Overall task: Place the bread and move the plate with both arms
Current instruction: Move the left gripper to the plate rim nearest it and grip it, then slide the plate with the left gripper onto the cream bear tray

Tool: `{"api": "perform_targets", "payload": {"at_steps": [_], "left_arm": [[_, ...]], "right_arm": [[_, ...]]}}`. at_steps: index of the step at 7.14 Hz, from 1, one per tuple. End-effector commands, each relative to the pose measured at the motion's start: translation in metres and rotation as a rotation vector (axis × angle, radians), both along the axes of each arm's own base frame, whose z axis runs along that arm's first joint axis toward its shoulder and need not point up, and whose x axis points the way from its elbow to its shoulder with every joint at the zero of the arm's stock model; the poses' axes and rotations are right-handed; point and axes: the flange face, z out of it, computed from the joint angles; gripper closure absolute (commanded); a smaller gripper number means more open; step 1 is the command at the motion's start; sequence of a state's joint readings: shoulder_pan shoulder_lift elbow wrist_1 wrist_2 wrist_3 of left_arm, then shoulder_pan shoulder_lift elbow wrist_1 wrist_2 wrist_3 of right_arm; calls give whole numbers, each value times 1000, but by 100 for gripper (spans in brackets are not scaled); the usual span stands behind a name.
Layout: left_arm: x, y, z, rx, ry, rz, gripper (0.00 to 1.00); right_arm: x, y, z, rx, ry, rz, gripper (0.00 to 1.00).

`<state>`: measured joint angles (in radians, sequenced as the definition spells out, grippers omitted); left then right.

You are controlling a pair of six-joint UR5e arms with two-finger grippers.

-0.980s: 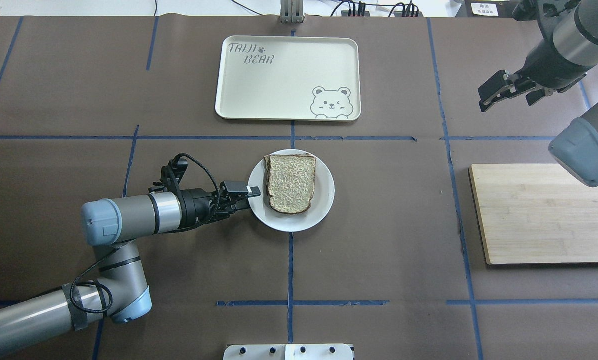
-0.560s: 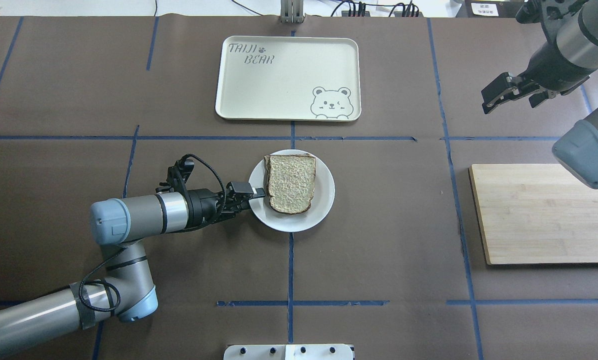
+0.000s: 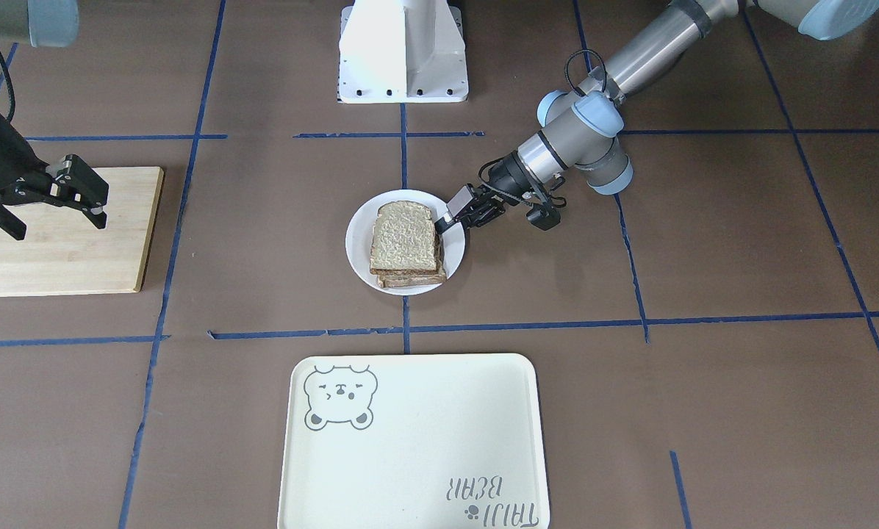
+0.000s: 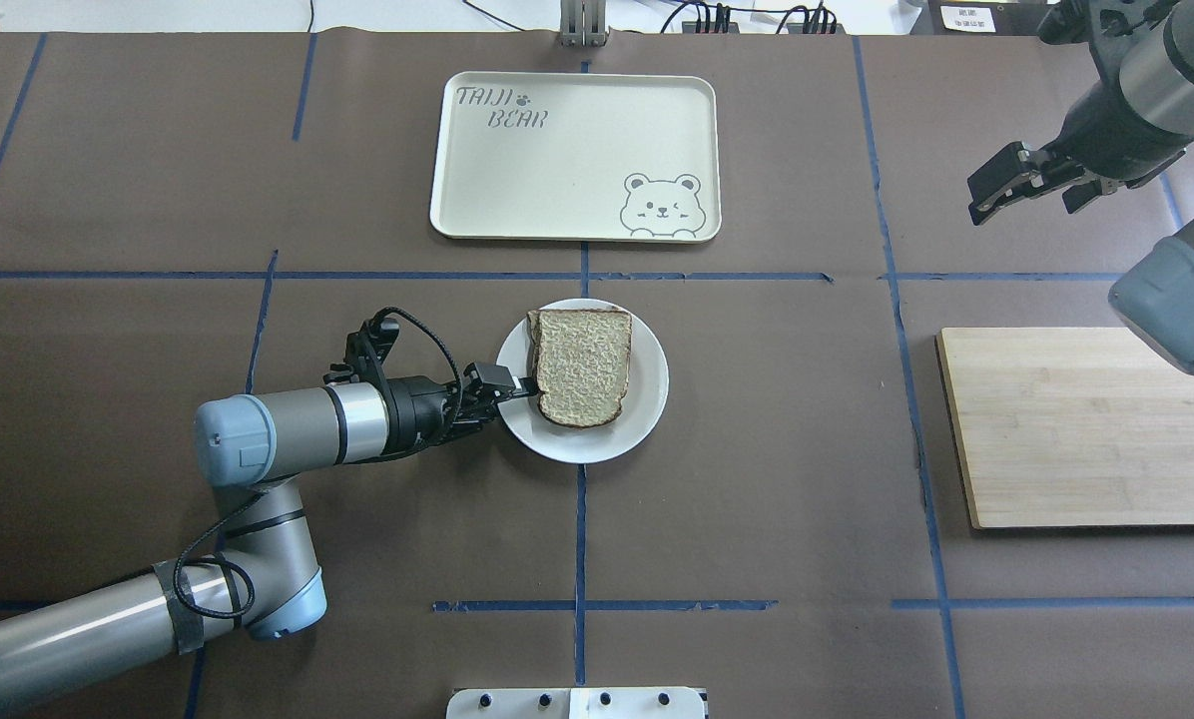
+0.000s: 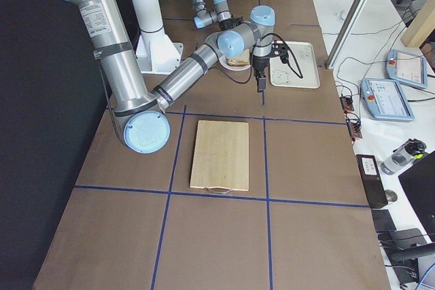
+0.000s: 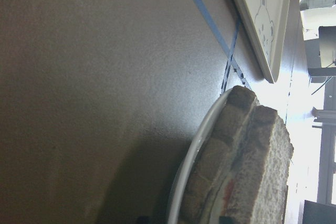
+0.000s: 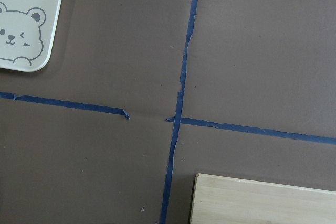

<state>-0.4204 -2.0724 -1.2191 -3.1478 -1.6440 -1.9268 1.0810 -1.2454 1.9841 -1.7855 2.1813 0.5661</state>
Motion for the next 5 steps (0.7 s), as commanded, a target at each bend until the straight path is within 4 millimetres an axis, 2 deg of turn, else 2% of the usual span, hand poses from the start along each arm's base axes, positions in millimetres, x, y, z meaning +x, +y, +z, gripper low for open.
{"api": "perform_targets", "payload": {"at_steps": [1,2,4,5], "left_arm": [[1,0,-2,-58,23,9,82],[0,0,-3,-57,24,10,93],[-1,-1,-9,-67,41,12,99],[-2,-4,-21,-93,71,14,100]], "right_arm": [[4,1,0,1,0,5,0],[4,1,0,1,0,5,0],[5,1,1,-1,0,7,0],[5,2,5,-5,3,5,0]]}}
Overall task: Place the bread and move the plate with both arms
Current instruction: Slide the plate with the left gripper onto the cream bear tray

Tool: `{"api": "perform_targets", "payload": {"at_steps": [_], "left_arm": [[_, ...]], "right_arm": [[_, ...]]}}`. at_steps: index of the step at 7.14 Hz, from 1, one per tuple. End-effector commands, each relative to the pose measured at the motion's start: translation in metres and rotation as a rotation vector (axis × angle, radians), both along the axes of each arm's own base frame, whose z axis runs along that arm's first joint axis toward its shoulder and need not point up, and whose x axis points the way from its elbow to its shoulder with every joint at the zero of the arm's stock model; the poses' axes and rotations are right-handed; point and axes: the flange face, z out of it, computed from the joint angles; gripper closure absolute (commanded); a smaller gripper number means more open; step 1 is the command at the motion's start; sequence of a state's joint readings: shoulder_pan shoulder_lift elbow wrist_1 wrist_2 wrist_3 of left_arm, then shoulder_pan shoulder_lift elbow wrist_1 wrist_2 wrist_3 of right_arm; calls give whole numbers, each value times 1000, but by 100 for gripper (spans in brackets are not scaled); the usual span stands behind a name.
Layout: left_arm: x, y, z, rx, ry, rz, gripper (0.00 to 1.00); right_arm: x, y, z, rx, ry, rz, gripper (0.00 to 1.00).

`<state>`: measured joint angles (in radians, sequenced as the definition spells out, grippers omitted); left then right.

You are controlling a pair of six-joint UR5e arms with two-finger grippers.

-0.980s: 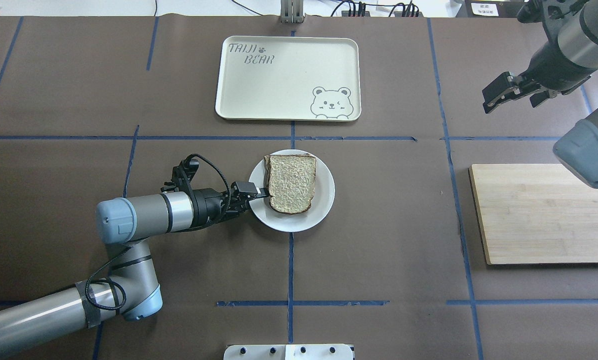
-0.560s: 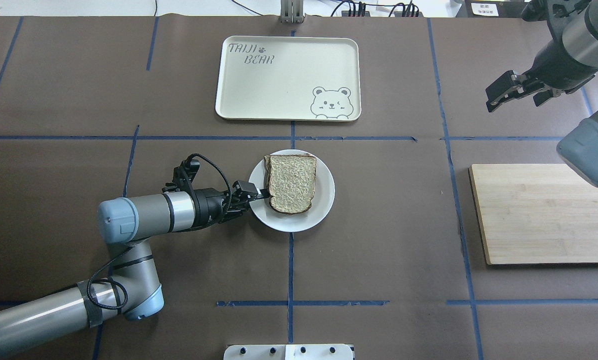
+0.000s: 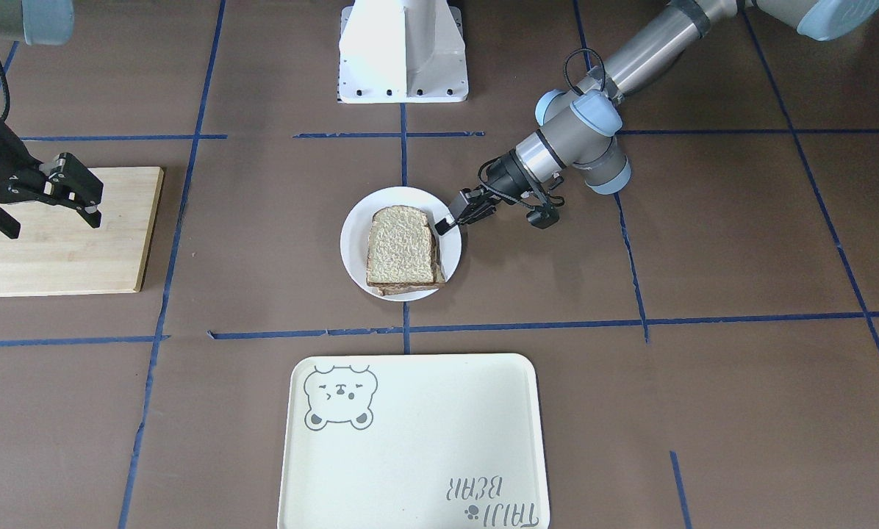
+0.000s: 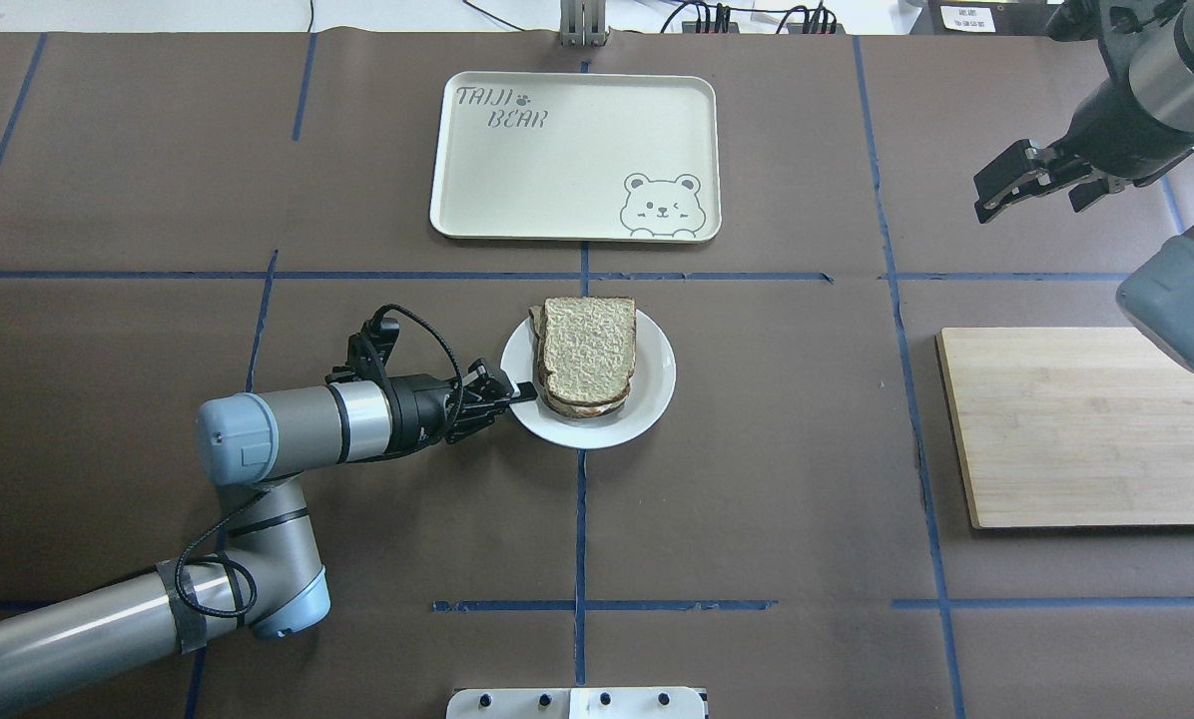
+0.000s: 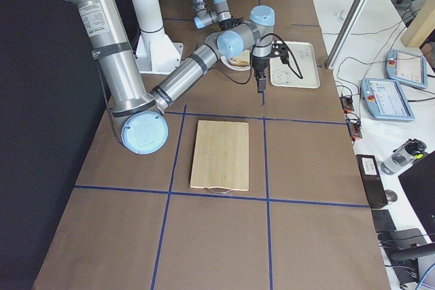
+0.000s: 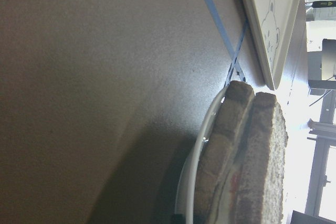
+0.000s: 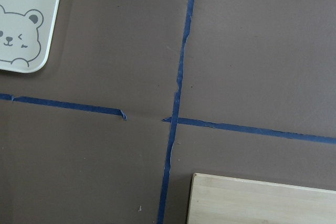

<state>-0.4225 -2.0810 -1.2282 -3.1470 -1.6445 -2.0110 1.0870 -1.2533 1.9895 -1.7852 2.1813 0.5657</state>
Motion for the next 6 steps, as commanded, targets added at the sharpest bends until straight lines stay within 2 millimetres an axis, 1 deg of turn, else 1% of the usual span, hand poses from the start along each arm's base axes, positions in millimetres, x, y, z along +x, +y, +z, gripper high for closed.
{"api": "perform_targets", "payload": {"at_steps": [1,2,3,4,5,6], "left_arm": [[-8,-8,-24,-14,54,-11,100],[-18,-16,-32,-19,76,-23,100],[-26,-23,-39,-13,89,-38,100],[-36,-39,-46,-7,92,-69,100],[-53,-67,-50,-13,82,-120,100],[-53,-101,-74,-43,19,-164,100]], "right_arm": [[2,1,6,-8,5,1,0],[5,1,8,-5,7,0,0],[10,2,15,-1,14,-10,0],[19,2,22,-2,10,-17,0],[37,3,35,-15,-10,-29,0],[50,4,43,-20,-21,-33,0]]}}
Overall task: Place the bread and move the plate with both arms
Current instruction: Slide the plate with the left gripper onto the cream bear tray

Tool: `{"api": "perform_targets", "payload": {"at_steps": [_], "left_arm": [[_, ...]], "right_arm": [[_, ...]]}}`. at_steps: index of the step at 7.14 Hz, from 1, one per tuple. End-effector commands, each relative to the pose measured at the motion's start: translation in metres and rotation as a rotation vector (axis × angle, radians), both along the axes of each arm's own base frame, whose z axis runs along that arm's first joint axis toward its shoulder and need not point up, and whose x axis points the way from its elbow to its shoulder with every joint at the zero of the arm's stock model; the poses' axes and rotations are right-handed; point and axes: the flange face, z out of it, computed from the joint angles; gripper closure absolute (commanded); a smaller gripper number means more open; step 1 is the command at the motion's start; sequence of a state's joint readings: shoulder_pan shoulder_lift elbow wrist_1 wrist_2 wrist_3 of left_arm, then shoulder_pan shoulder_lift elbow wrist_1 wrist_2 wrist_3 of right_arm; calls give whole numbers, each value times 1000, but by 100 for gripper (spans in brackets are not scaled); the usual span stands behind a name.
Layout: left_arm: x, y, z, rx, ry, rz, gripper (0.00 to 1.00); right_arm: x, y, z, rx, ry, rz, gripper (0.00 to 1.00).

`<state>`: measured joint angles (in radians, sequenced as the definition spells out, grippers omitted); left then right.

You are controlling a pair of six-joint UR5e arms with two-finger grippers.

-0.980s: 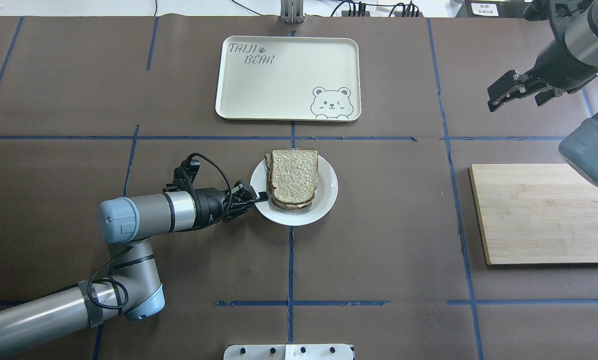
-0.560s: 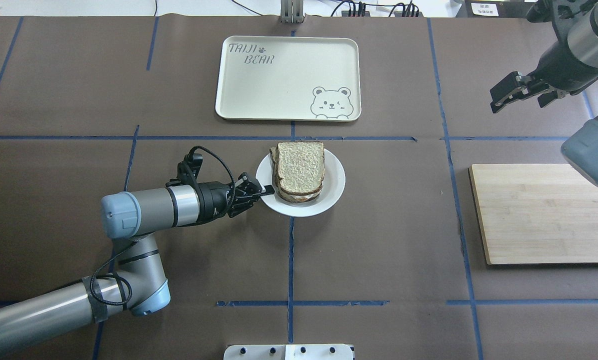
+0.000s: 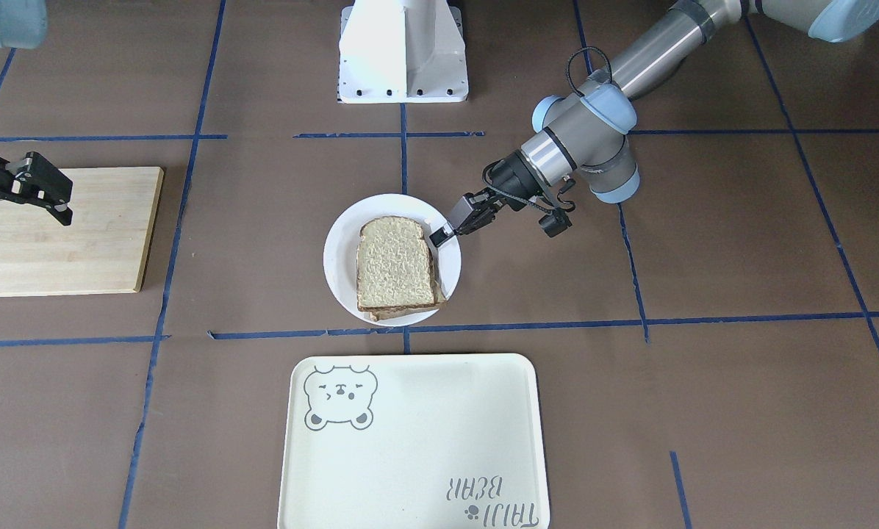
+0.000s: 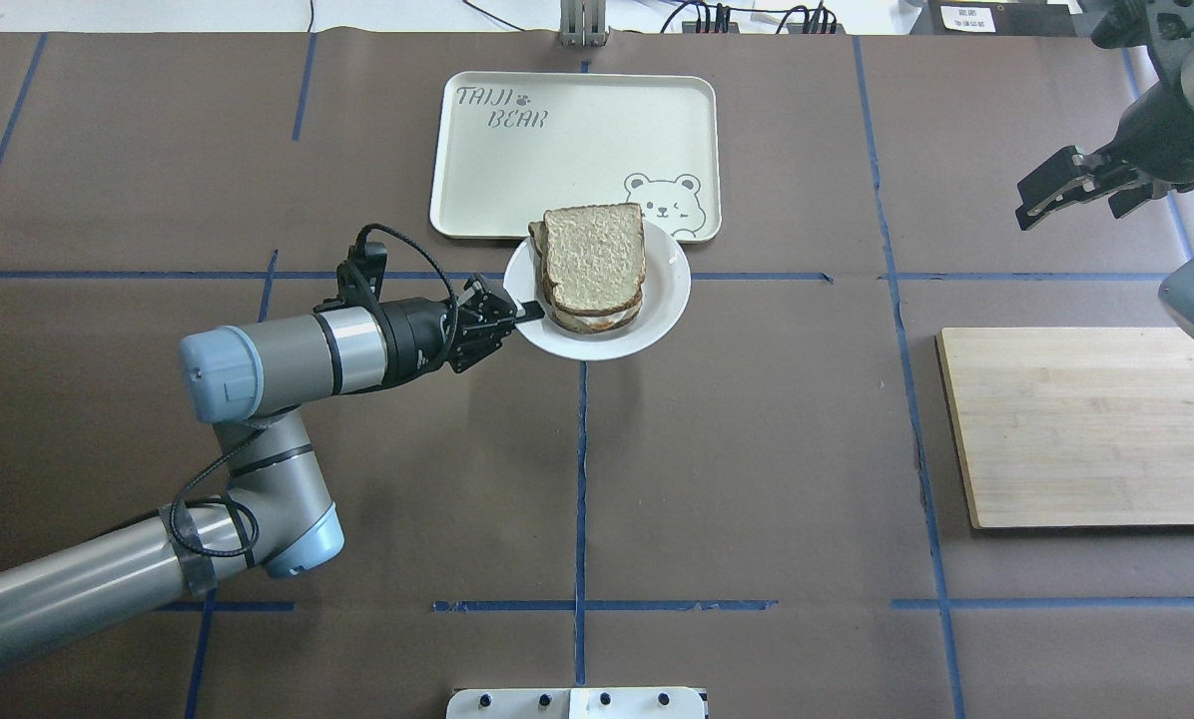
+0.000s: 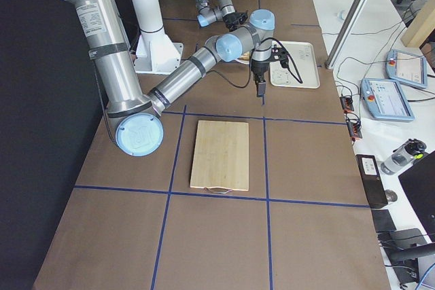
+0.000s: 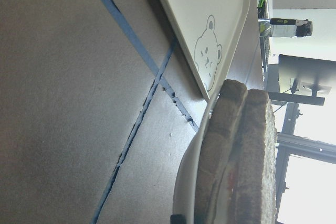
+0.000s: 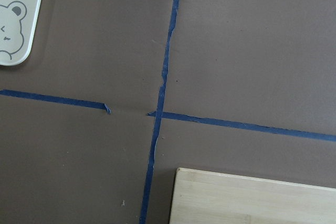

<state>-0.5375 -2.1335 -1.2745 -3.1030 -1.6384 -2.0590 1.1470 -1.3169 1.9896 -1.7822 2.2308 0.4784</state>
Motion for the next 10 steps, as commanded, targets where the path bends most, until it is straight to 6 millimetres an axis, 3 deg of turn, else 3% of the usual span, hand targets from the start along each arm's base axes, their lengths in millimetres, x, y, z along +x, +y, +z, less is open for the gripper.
{"api": "perform_targets", "payload": {"at_steps": [1,2,4,5,9,10], "left_arm": [[-1,-69,-41,-76,-119,-85,100],[12,-100,-44,-110,-156,-132,100],[39,-137,-22,-170,-236,-181,100],[52,-147,-22,-186,-259,-182,100],[71,-165,-15,-243,-292,-227,100],[70,-166,-14,-244,-294,-224,93]], "right_arm": [[22,1,12,-11,-17,1,0],[25,0,12,-13,-20,5,0],[30,-2,12,-15,-21,15,0],[29,-3,13,-16,-20,15,0],[29,-6,16,-21,-15,17,0],[29,-6,16,-21,-15,17,0]]}}
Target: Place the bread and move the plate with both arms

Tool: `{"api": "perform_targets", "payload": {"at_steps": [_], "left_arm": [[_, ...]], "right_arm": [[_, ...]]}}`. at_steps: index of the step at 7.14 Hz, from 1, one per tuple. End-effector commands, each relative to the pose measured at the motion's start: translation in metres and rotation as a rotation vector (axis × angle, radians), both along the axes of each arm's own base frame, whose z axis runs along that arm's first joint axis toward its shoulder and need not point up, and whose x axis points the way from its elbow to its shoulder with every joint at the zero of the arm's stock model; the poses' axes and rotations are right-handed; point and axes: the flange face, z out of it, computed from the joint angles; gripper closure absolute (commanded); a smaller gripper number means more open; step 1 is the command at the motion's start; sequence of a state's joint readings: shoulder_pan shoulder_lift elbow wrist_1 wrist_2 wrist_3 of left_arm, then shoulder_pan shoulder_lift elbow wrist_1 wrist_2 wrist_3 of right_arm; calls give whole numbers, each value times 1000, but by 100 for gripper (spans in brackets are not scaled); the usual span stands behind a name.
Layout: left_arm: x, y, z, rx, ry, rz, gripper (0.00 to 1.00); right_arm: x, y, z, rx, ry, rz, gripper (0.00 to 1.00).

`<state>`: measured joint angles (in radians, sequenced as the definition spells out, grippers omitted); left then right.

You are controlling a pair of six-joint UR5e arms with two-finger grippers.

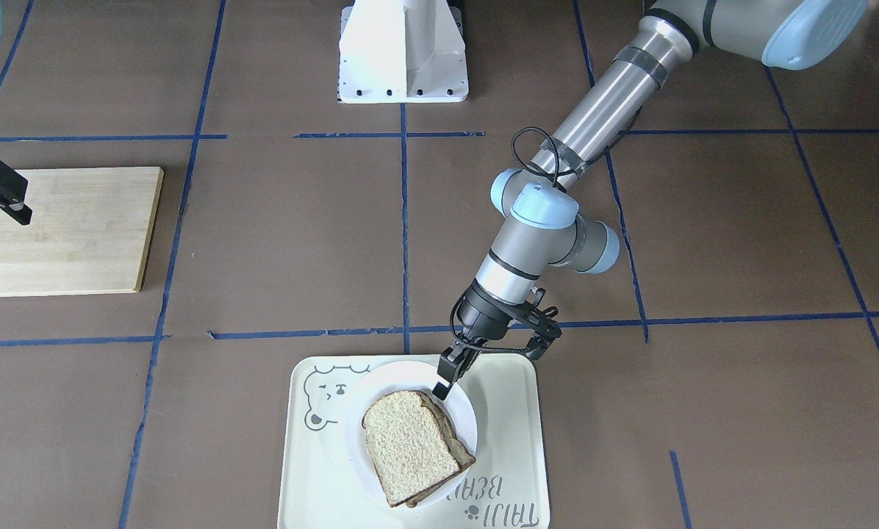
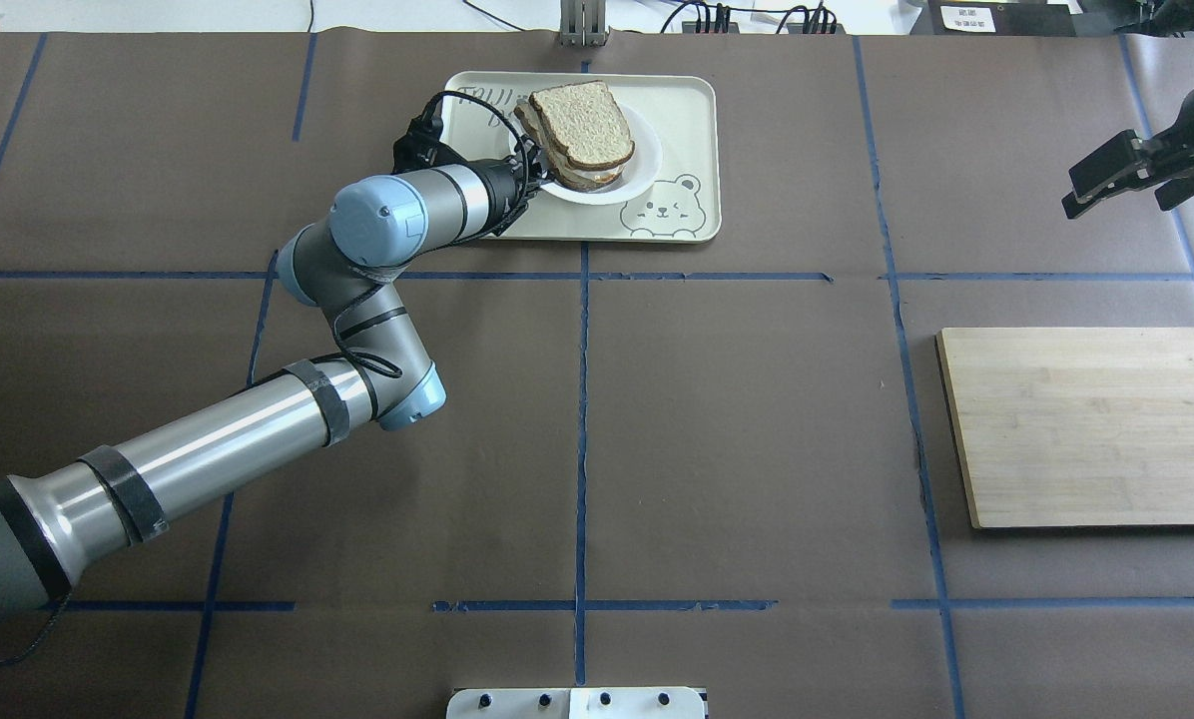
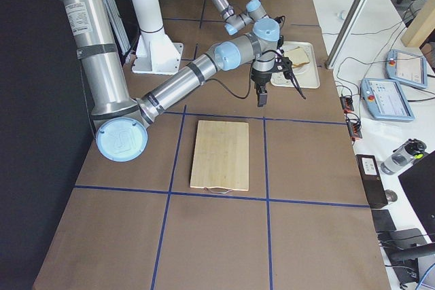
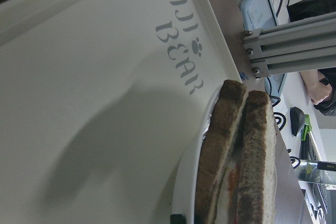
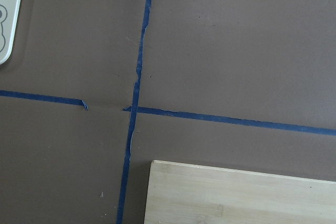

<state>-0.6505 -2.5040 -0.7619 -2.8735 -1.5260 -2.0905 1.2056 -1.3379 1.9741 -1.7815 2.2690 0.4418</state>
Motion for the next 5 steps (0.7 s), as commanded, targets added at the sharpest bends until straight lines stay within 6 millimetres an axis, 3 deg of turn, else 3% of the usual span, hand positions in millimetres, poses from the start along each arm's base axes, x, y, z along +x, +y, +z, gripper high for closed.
{"api": "perform_targets", "payload": {"at_steps": [1,2,3,5], "left_arm": [[-3,-5,3,-4,-5,-1,68],[-19,-8,1,9,8,22,64],[-52,2,19,21,24,67,4],[-123,1,31,-23,8,139,0]], "right_arm": [[-1,-1,1,-1,4,0,0],[-1,-1,1,-1,4,0,0],[-1,-1,2,-2,5,1,0],[0,0,4,-5,7,-1,0]]}}
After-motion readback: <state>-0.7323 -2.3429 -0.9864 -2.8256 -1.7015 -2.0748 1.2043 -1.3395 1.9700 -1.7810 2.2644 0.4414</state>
